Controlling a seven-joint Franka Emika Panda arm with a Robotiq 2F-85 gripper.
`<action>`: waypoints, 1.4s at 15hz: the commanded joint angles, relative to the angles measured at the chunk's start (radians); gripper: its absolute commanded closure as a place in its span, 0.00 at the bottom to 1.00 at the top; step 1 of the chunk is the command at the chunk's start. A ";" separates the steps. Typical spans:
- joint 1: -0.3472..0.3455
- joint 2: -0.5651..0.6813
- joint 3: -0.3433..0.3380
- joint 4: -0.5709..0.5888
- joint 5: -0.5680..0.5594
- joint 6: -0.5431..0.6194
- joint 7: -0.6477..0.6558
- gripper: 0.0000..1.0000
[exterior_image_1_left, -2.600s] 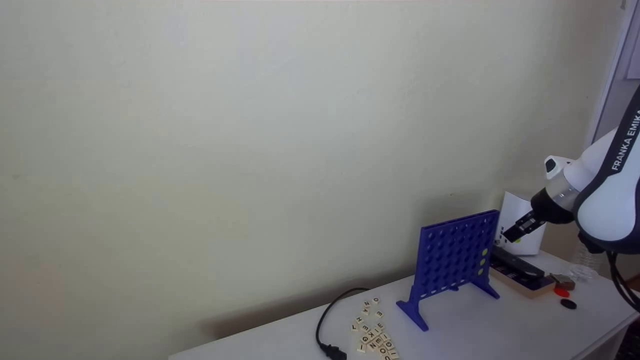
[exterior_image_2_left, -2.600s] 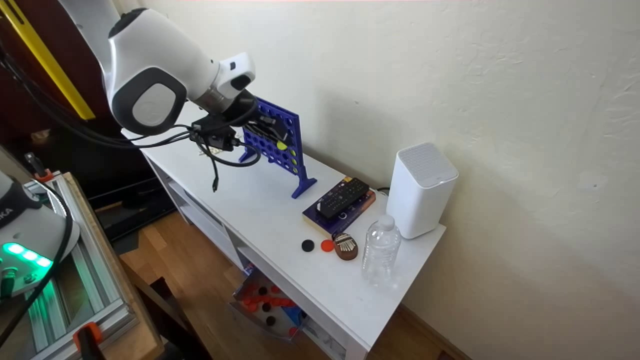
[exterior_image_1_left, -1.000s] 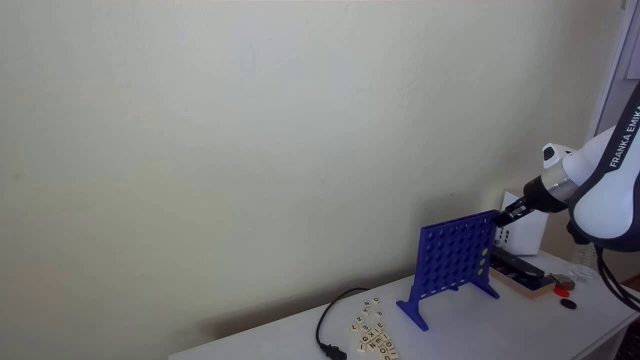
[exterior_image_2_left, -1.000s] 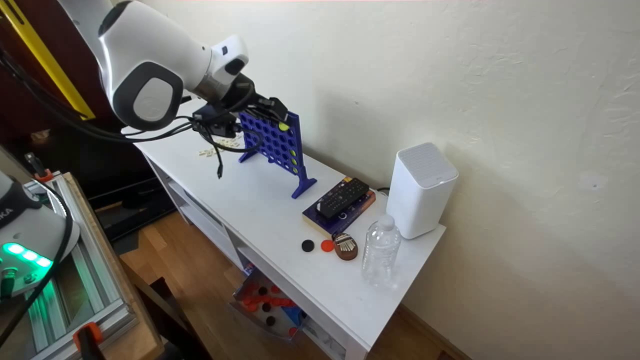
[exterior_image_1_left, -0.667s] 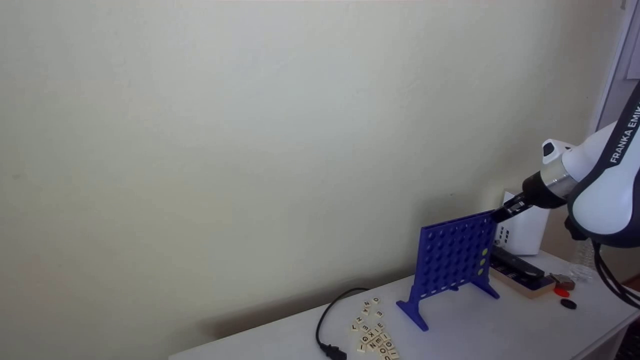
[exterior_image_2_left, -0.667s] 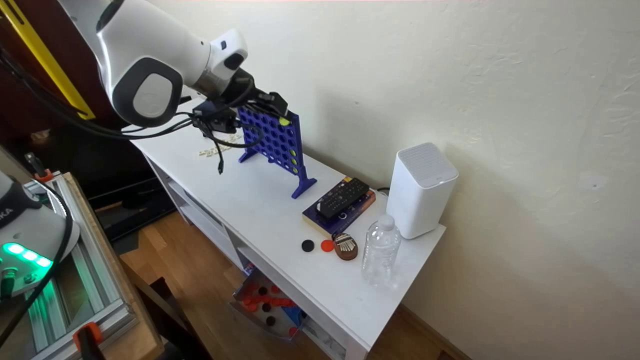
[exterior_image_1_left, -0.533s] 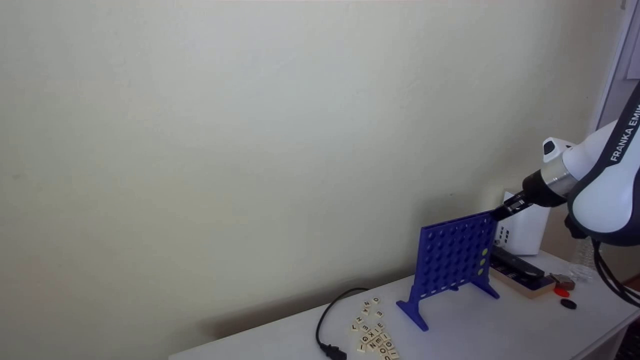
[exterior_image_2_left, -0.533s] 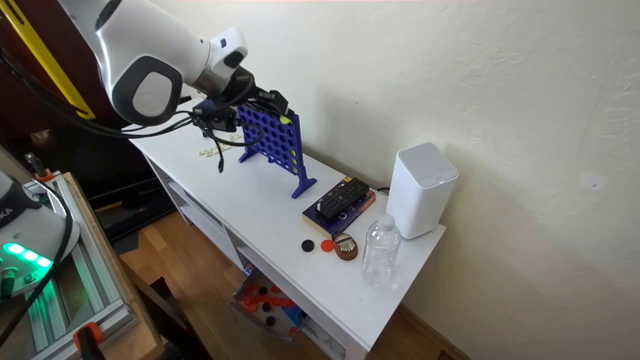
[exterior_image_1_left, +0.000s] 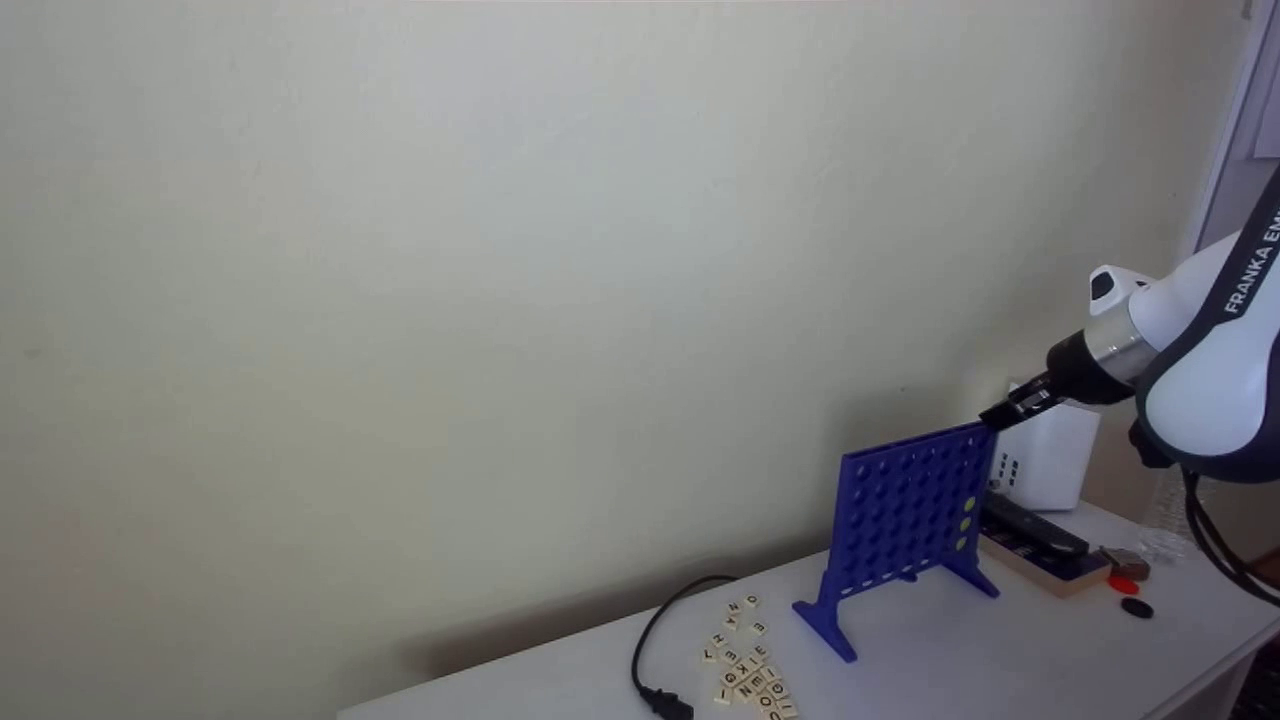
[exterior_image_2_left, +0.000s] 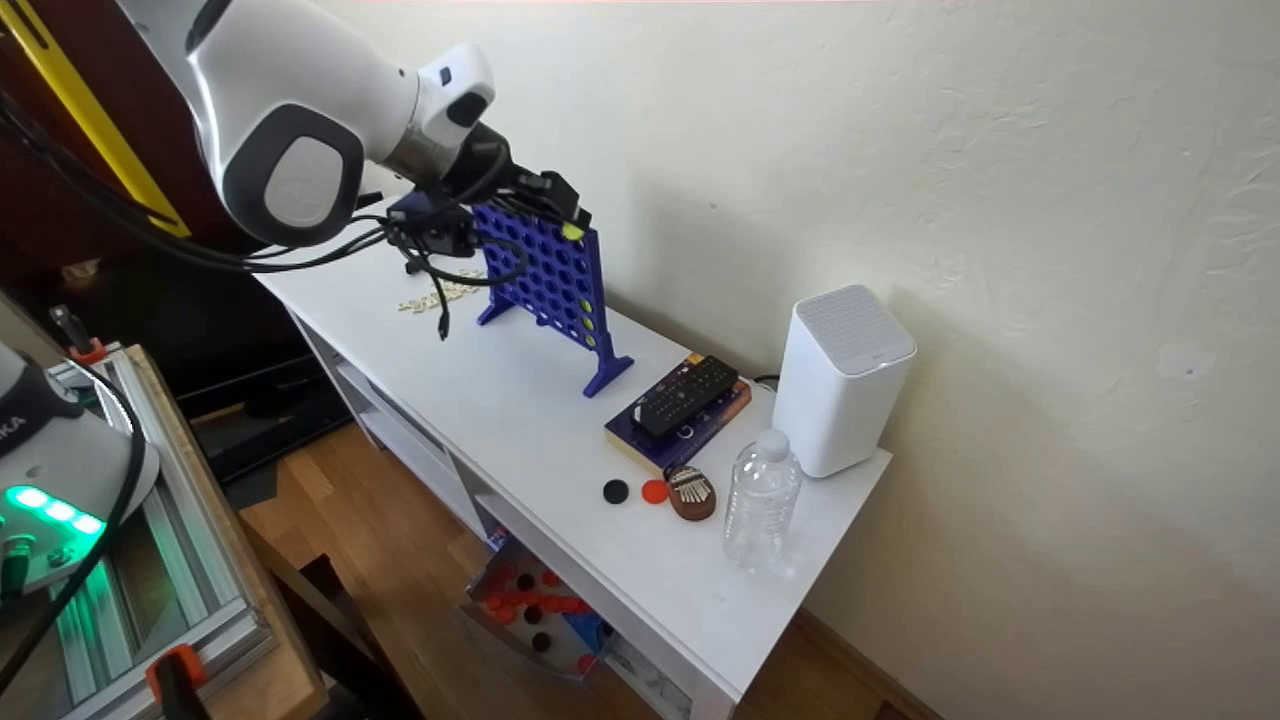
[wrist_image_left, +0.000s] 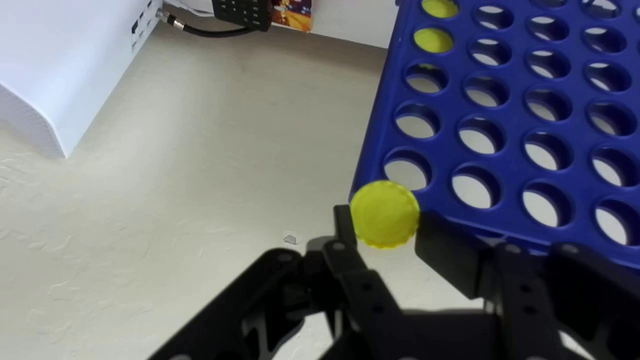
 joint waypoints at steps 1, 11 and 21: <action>-0.026 -0.035 0.018 -0.014 -0.022 0.007 0.013 0.87; -0.024 -0.045 0.023 -0.013 -0.025 0.005 0.002 0.87; -0.020 -0.028 0.022 -0.001 0.000 -0.008 -0.005 0.62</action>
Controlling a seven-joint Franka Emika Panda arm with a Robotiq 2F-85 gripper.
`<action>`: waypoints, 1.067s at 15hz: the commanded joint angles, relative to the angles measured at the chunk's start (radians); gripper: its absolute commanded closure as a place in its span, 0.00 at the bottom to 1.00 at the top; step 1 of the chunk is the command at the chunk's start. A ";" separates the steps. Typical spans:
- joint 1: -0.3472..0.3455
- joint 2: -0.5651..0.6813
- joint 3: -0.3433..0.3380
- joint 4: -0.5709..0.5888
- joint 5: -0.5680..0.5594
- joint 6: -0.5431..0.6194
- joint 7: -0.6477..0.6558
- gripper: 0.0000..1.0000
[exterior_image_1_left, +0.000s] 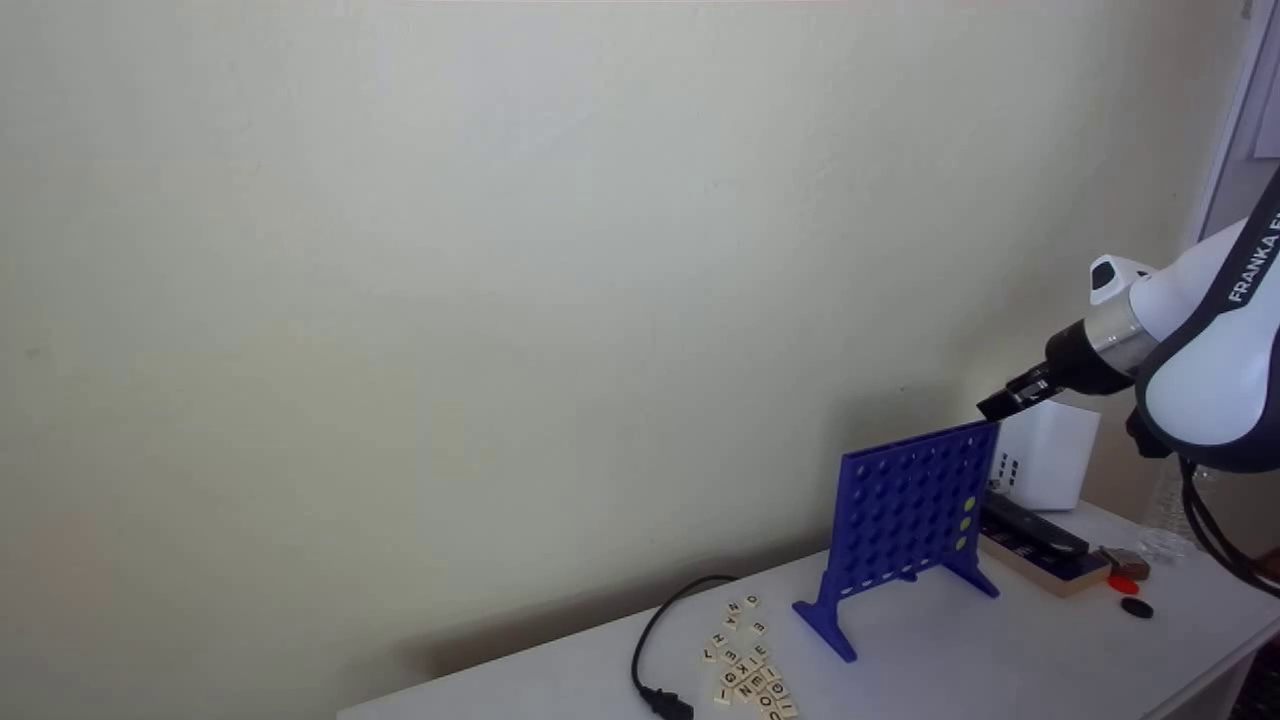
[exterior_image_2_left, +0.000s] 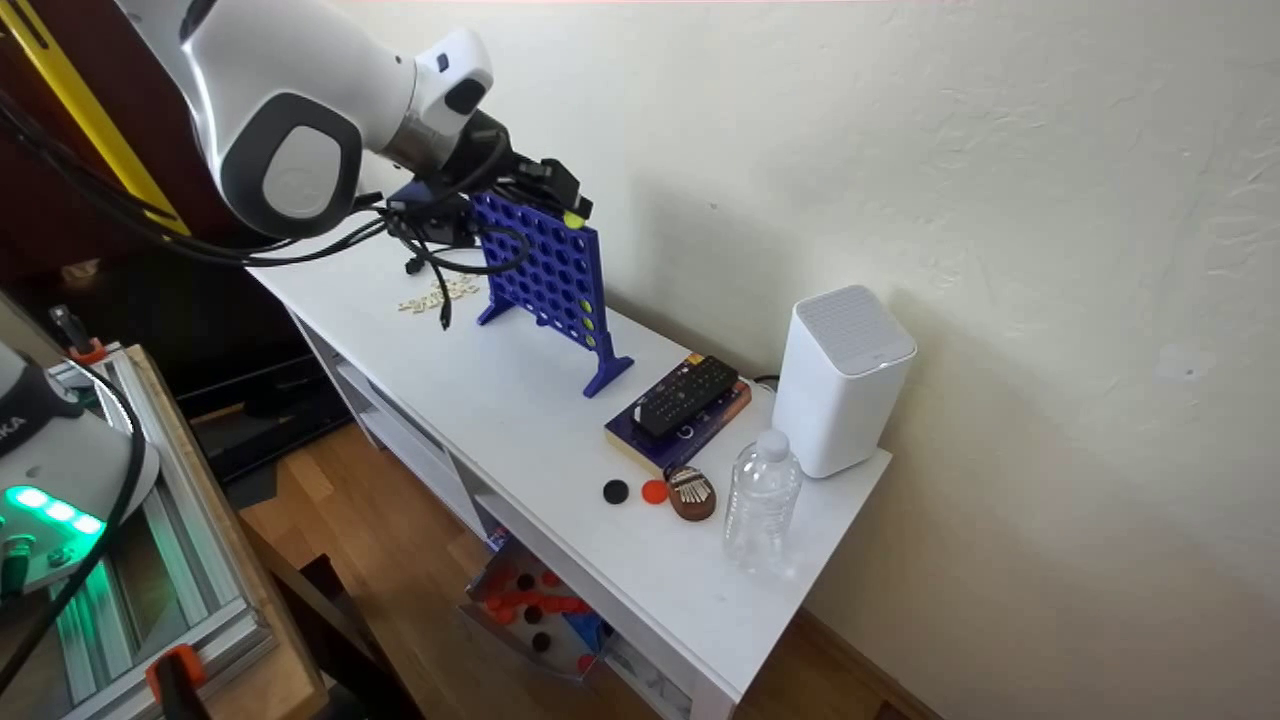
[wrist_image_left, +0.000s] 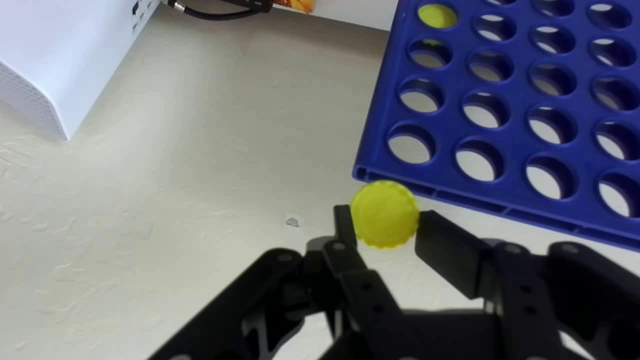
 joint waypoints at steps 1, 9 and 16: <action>-0.009 -0.003 0.011 -0.001 0.005 -0.004 -0.005 0.62; -0.009 -0.003 0.011 -0.001 0.005 -0.004 -0.005 0.62; -0.010 0.000 0.016 -0.004 -0.006 0.008 -0.002 0.87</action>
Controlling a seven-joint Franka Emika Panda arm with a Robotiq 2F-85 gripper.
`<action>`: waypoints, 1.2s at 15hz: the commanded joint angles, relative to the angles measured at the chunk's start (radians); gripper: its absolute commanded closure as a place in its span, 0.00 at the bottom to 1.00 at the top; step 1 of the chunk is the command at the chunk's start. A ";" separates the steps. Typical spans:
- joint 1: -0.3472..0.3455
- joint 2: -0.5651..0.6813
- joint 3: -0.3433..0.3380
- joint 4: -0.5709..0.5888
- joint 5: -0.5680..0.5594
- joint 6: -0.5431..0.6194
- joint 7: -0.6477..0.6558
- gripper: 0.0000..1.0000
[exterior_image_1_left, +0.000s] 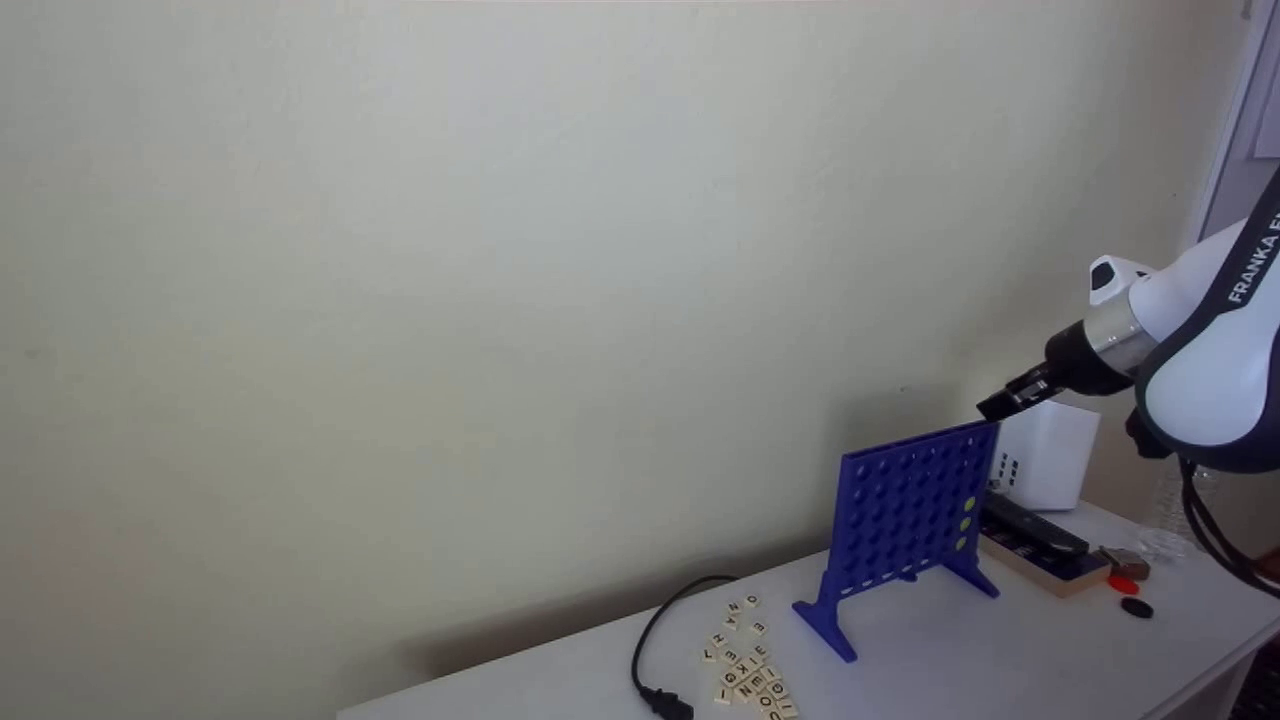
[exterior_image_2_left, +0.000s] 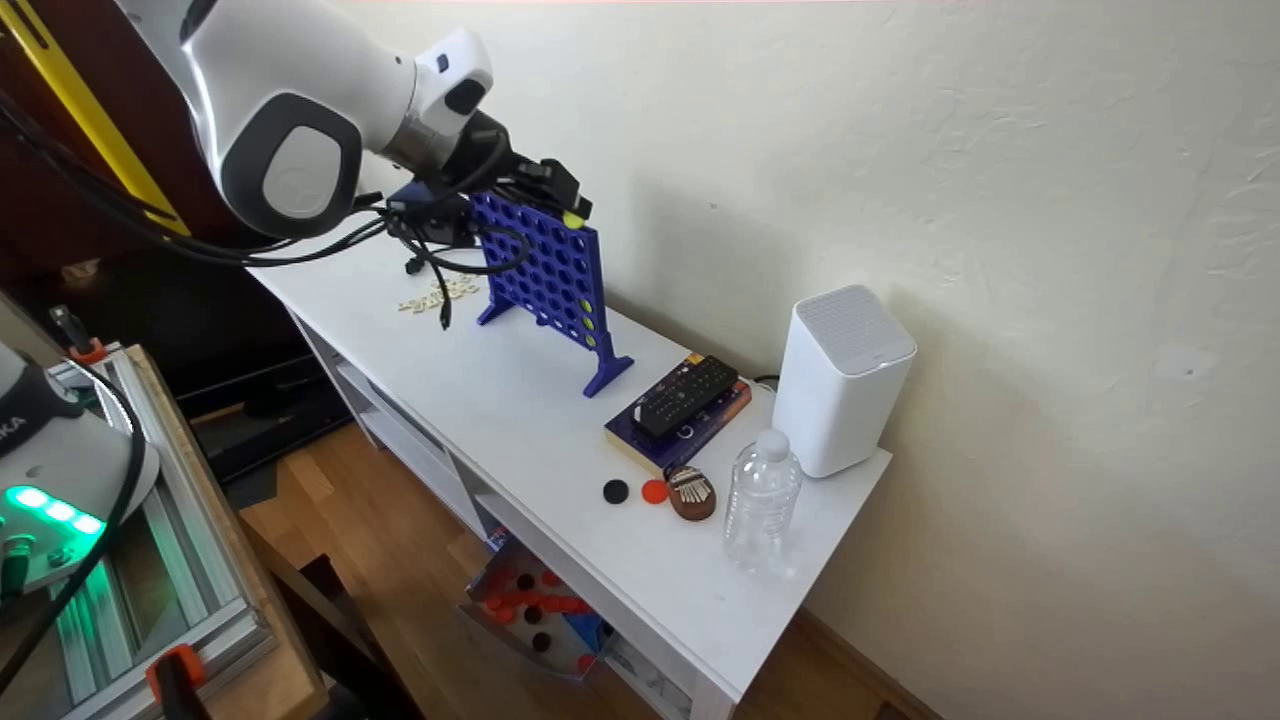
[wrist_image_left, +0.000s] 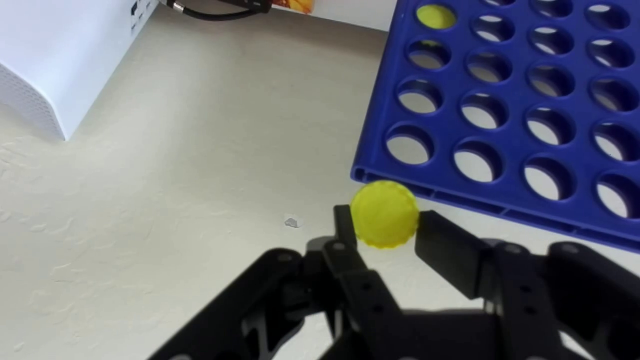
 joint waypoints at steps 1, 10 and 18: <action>-0.009 0.000 0.016 -0.004 -0.006 0.009 -0.003 0.87; -0.011 0.010 0.031 -0.001 -0.013 0.039 0.003 0.87; -0.026 0.034 0.029 0.005 -0.039 0.078 0.009 0.87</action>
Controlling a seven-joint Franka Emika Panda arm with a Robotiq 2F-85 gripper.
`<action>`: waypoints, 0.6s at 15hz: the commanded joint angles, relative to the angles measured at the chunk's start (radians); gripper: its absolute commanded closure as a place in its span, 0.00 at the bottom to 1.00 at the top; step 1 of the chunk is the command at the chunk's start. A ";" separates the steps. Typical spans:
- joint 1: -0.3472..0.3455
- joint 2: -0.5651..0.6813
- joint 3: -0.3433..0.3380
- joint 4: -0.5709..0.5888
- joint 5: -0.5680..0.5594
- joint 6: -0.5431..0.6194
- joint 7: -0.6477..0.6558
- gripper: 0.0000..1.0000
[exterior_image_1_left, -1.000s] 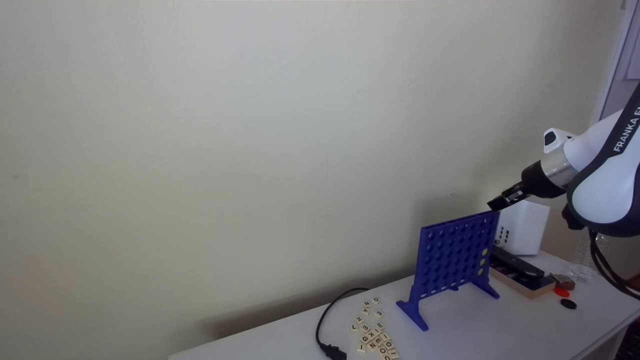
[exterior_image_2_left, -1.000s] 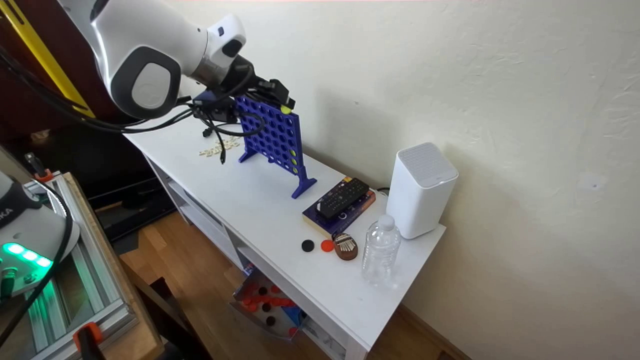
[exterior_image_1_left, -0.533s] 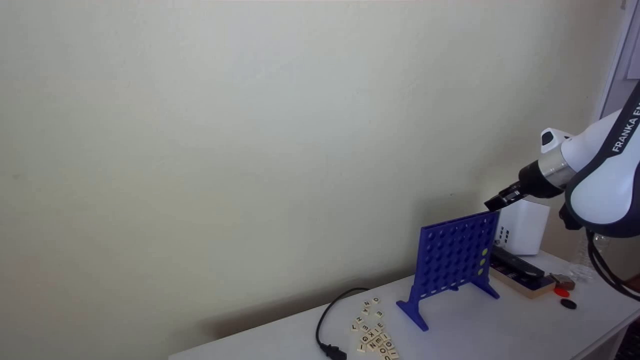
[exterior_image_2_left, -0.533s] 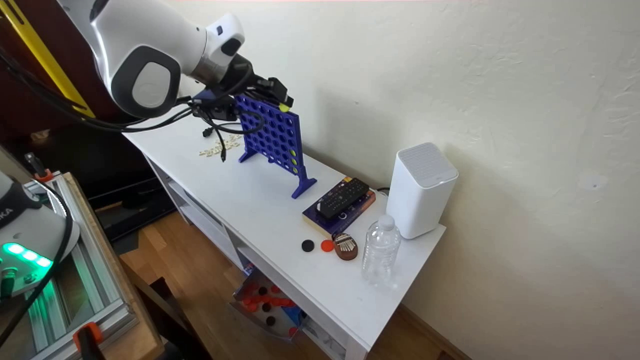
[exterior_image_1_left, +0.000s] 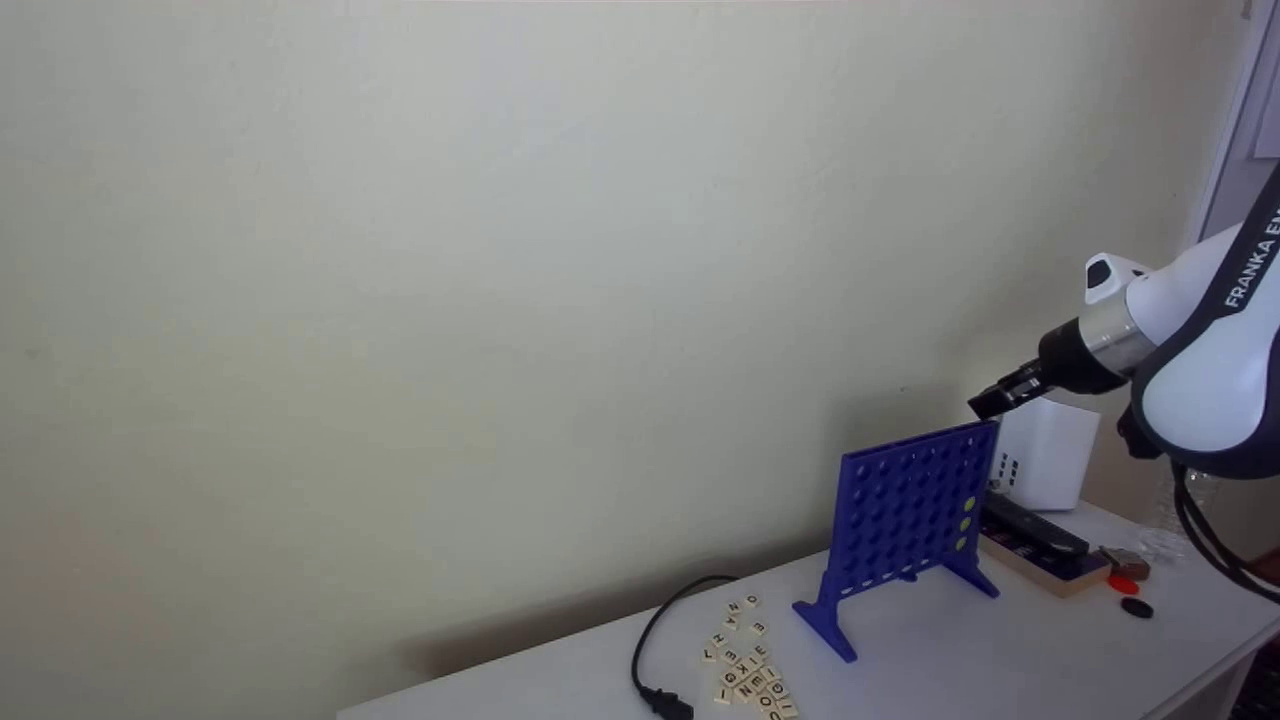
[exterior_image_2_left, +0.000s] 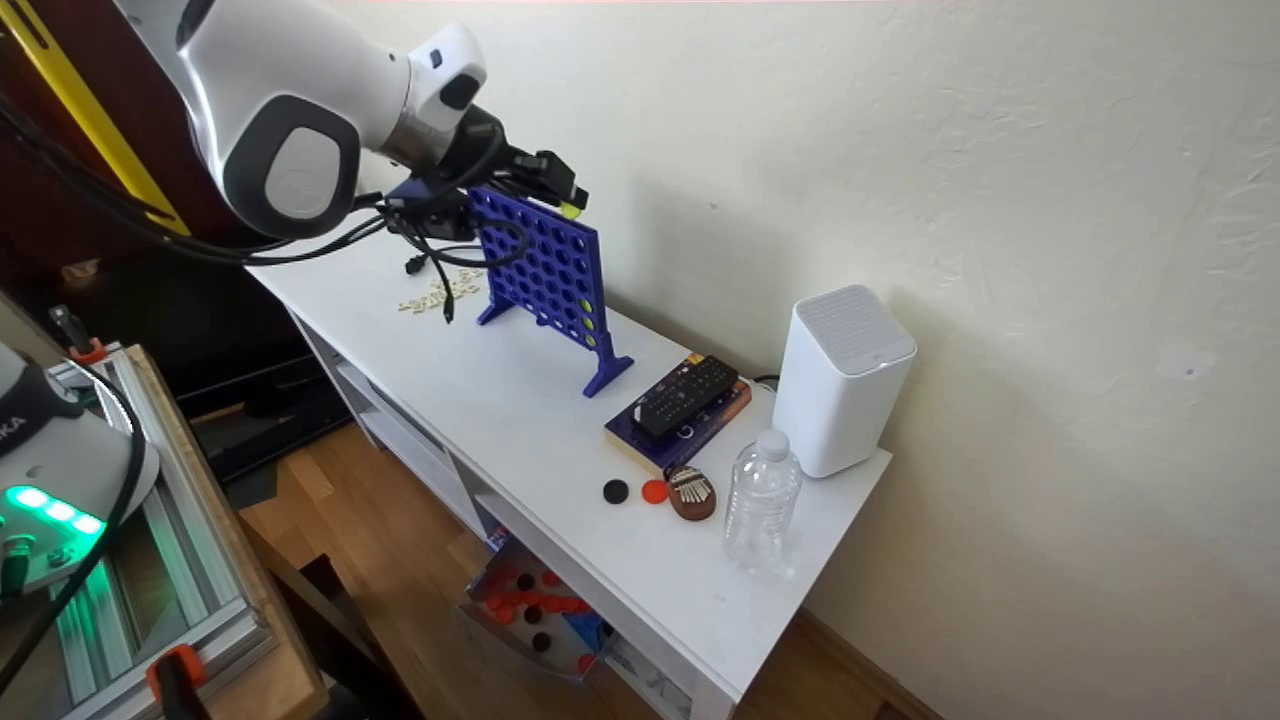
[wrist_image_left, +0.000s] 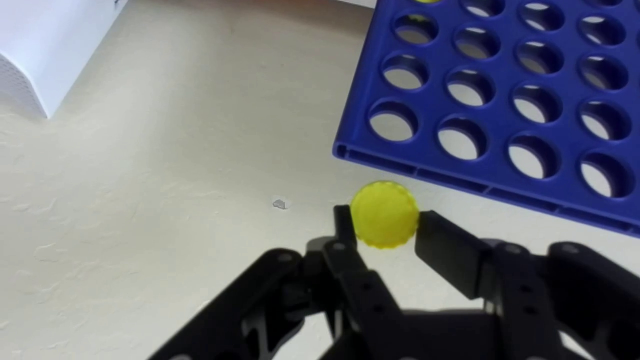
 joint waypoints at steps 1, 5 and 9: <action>-0.024 0.028 0.007 0.007 -0.036 0.034 0.009 0.87; -0.035 0.048 0.010 0.014 -0.060 0.059 0.017 0.87; -0.051 0.065 0.010 0.021 -0.097 0.092 0.024 0.87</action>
